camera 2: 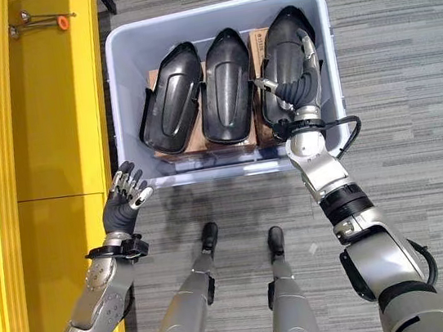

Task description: Move parts from the plastic box to the shelf.

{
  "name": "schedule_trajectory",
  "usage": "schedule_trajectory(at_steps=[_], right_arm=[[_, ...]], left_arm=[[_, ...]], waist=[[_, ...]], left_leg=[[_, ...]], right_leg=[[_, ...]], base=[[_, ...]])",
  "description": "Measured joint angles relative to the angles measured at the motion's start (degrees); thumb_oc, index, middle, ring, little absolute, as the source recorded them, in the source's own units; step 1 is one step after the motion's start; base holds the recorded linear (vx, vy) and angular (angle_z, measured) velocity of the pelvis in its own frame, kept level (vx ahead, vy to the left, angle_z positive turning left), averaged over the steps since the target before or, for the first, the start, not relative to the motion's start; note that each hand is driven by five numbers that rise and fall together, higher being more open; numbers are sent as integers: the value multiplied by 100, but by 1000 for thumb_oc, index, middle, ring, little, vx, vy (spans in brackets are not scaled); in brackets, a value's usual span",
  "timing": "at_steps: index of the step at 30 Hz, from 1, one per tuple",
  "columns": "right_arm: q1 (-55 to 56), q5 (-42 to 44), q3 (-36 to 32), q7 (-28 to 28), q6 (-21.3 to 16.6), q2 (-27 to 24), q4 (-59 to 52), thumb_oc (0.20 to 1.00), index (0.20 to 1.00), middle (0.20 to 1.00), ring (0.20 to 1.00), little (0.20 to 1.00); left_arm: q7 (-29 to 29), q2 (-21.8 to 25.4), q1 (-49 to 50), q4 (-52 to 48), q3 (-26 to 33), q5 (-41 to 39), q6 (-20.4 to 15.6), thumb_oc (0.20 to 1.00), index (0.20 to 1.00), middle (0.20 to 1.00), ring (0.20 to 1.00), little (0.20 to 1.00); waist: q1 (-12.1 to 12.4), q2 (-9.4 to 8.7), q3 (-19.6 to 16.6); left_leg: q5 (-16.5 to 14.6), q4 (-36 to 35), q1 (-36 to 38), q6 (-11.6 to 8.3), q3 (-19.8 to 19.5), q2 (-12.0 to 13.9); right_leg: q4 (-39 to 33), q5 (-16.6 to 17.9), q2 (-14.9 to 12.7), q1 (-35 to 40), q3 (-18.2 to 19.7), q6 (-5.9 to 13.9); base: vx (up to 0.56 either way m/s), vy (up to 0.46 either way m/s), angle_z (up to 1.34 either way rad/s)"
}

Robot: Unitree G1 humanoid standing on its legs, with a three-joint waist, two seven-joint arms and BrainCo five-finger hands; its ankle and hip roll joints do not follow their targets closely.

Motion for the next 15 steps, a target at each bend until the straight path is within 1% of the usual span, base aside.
schedule_trajectory(at_steps=[3,7,12,15], right_arm=[[2,14,18,6,8,113,127,1000,1000,1000,1000,1000],[-23,26,125,61,35,109,251,1000,1000,1000,1000,1000],[-215,290,236,81,38,107,595,1000,1000,1000,1000,1000],[-304,512,301,208,37,102,660,1000,1000,1000,1000,1000]], left_arm=[[5,1,-32,-1,-37,-4,-50,1000,1000,1000,1000,1000],[5,1,-29,-1,-132,-5,-60,1000,1000,1000,1000,1000],[5,1,-27,-1,-150,-10,-72,1000,1000,1000,1000,1000],[6,3,-25,-1,-153,-15,-76,1000,1000,1000,1000,1000]], waist=[[-1,8,5],[24,32,17],[20,47,39],[35,37,61]], left_leg=[[0,83,-181,0,-2,-7],[3,107,-208,-3,-13,-13],[43,131,-330,-16,-22,-10],[44,141,-344,-16,-21,-11]], right_leg=[[55,2,1,-162,1,0],[103,-1,4,-197,-2,4],[173,0,11,-332,-7,3],[203,-1,12,-363,-3,4]], base=[[0,0,0],[0,0,0],[-3,-1,1],[0,0,0]])
